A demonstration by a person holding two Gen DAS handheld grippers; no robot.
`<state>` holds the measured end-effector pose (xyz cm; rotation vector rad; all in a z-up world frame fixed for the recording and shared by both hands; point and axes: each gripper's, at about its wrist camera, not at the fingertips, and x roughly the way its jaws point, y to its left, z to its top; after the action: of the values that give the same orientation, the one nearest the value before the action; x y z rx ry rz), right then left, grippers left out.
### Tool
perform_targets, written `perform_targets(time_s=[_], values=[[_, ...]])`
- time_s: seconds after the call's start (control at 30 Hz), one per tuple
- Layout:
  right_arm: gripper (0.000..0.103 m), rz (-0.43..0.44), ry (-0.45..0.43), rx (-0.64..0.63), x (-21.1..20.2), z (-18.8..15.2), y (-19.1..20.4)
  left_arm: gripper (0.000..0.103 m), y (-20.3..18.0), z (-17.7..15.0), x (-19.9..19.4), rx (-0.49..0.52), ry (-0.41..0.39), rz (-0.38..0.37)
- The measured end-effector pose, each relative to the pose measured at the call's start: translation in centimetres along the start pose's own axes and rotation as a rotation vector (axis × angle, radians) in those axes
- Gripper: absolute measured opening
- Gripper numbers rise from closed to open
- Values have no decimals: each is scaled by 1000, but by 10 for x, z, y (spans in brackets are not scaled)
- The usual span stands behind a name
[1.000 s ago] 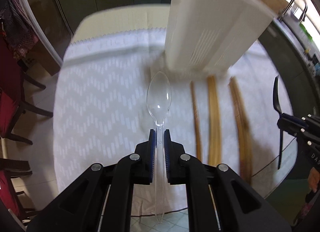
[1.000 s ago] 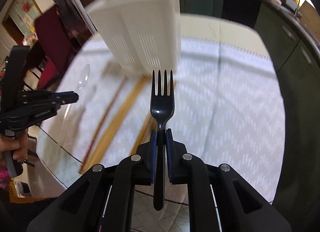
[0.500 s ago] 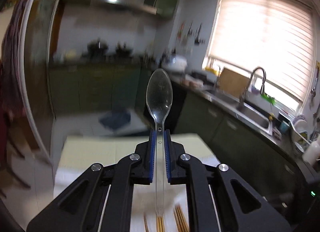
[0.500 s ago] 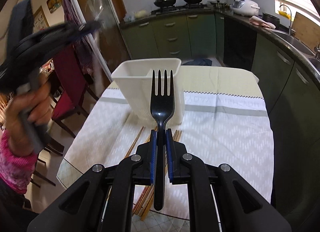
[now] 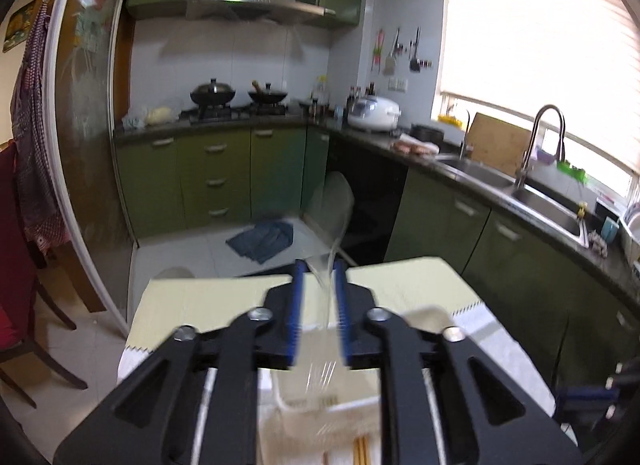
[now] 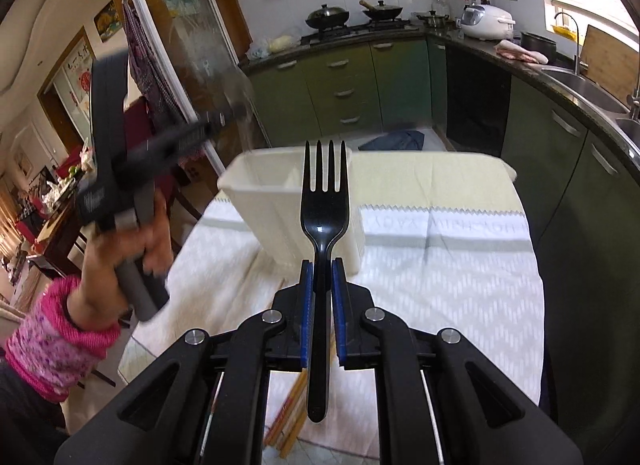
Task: Organize utensils
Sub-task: 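Lift the spoon with the left tool into the white caddy while the right tool drops the fork in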
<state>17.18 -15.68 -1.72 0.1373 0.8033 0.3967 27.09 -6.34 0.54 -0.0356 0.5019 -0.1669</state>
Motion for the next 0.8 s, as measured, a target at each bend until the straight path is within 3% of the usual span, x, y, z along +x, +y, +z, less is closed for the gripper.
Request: perform_targets(time_s=[0.03, 0.1, 0.3, 0.43, 0.6, 0.8], values=[[10, 5, -9, 2, 1, 6, 1, 34, 3, -3, -2, 7, 11, 10], [10, 15, -40, 9, 4, 21, 3, 38, 6, -5, -2, 10, 25, 11], [10, 54, -198, 61, 10, 74, 9, 38, 24, -7, -12, -14, 50, 6], [10, 19, -293, 72, 25, 105, 11, 39, 32, -13, -25, -19, 59, 6], [10, -40, -319, 68, 58, 124, 8, 43, 38, -20, -39, -10, 88, 6], [11, -69, -265, 40, 96, 113, 3, 44, 38, -29, -46, 9, 129, 0]])
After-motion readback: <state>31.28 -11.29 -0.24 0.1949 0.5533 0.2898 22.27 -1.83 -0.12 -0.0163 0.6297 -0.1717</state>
